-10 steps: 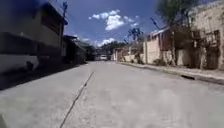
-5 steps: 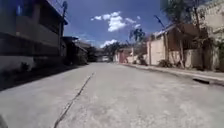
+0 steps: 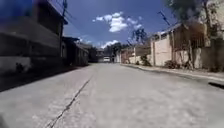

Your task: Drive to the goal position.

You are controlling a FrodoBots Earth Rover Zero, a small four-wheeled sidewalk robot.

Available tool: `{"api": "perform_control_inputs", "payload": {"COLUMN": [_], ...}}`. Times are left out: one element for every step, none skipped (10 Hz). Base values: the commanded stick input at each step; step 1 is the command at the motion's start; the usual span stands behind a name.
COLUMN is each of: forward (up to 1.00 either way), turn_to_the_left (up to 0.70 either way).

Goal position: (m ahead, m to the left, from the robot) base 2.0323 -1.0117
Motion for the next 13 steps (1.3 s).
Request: {"api": "perform_control_inputs", "payload": {"forward": [1.00,1.00,1.00,1.00,1.00,1.00,1.00,1.00,1.00,1.00,1.00,1.00,1.00], "turn_to_the_left": [0.00,0.00,0.00,0.00,0.00,0.00,0.00,0.00,0.00,0.00,0.00,0.00,0.00]}}
